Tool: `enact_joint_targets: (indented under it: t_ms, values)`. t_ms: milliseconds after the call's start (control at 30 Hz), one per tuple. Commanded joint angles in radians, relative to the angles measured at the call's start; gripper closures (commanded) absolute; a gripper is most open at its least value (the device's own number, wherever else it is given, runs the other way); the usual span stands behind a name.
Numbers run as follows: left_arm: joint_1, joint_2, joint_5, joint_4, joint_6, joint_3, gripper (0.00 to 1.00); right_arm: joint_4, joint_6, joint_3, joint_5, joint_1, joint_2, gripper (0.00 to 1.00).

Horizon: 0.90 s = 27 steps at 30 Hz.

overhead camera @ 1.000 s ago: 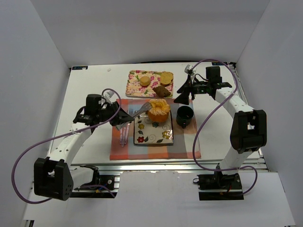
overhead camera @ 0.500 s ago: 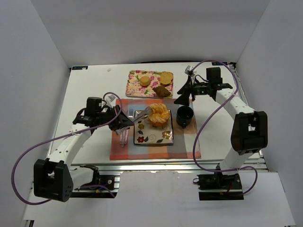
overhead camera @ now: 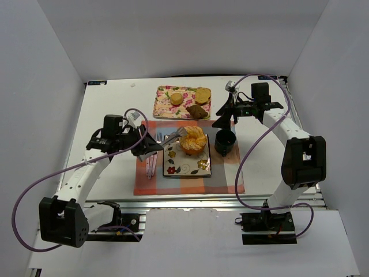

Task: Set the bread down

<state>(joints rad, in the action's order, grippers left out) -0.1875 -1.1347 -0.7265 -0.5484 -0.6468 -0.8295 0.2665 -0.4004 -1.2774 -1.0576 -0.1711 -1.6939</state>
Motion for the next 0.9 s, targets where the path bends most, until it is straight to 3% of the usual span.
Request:
enact_joint_targets:
  t_ms: [0, 333, 567, 867]
  values:
    - [0.000, 0.027, 0.019, -0.013, 0.049, -0.091, 0.45, -0.003, -0.011, 0.012, -0.022, 0.004, 0.040, 0.11]
    - [0.026, -0.062, 0.096, -0.055, 0.130, -0.209, 0.49, 0.000, -0.025, 0.012, -0.024, 0.002, 0.040, 0.10]
    - [0.029, -0.203, 0.105, 0.356, -0.072, -0.174, 0.55, -0.004, -0.020, 0.000, -0.028, 0.004, 0.036, 0.11]
    - [0.023, -0.443, 0.084, 0.489, -0.125, -0.275, 0.53, -0.013, -0.014, 0.003, -0.024, 0.002, 0.039, 0.11]
